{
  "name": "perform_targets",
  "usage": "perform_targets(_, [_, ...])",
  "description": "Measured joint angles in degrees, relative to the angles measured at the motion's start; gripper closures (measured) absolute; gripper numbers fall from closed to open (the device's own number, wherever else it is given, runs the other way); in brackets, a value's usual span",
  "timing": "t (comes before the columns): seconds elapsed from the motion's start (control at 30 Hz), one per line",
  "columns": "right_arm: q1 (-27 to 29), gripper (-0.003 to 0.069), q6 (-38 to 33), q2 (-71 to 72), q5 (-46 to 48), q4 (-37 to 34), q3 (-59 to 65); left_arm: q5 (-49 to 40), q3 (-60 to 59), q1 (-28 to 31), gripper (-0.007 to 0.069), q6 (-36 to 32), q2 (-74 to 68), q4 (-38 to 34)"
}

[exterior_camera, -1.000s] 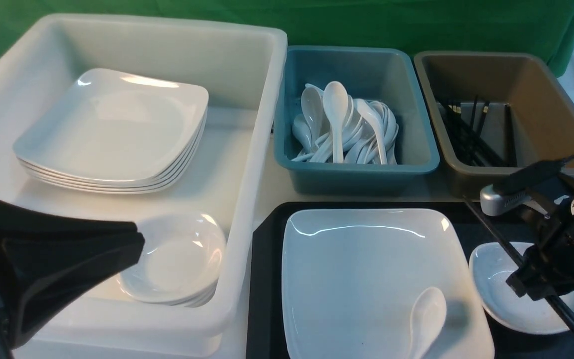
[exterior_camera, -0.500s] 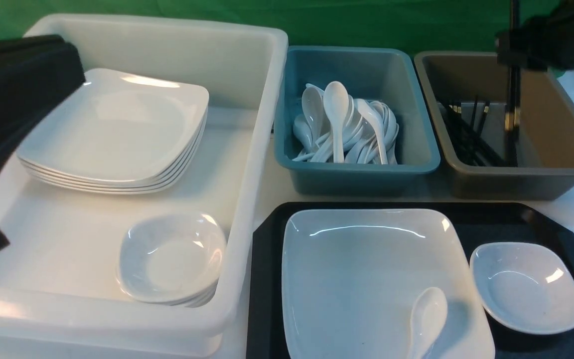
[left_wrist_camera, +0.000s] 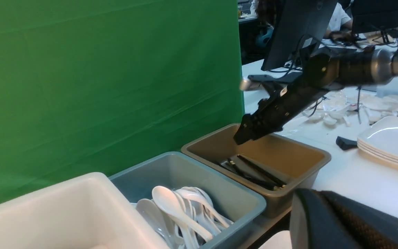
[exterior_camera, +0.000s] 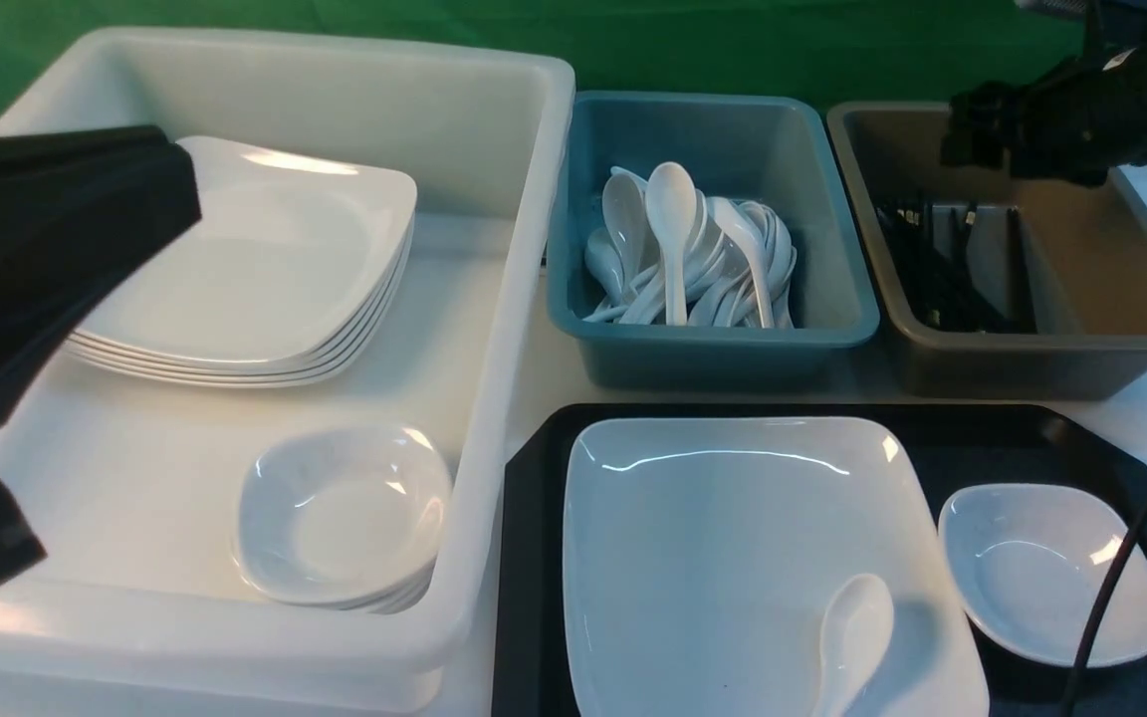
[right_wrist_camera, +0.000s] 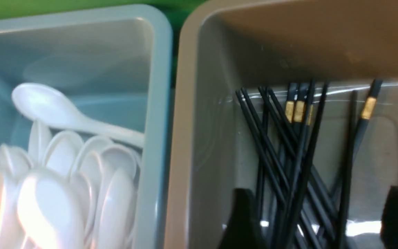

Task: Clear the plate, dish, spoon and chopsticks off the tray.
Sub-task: Use the right arm to put the chopsticks into the small storage box on the right, then use the right arm to grab a small plate from the dinner plate

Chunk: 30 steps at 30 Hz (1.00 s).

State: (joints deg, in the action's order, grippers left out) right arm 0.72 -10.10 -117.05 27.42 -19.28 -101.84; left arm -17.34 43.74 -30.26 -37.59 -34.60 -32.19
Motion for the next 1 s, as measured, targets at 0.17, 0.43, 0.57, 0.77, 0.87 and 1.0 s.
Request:
perform_targets(0.17, [-0.5, 0.0258, -0.1, 8.4, 12.3, 8.2, -0.2, -1.5, 0.0, 0.0, 0.0611, -0.1, 0.0, 1.2])
perform_targets(0.43, [-10.1, 0.0321, -4.0, 25.6, 32.7, 20.5, 11.3, -11.2, 0.0, 0.0, 0.0611, -0.1, 0.0, 2.2])
perform_targets(0.57, [-17.5, 0.0291, -7.1, 36.7, 33.3, 25.8, 30.7, -14.6, 0.0, 0.0, 0.0611, -0.2, 0.0, 2.6])
perform_targets(0.77, [-19.2, 0.0152, -12.6, 43.0, 17.8, 27.6, 54.8, -14.8, 0.0, 0.0, 0.0611, -1.3, 0.0, 2.9])
perform_targets(0.87, [-19.2, 0.0130, -15.0, 42.4, 11.2, 28.7, 60.4, -15.0, 0.0, 0.0, 0.0611, -1.4, 0.0, 2.2])
perform_targets(1.0, [-19.2, 0.0122, -16.3, 39.8, 5.0, 29.6, 64.0, -15.0, 0.0, 0.0, 0.0611, -1.4, 0.0, 0.8])
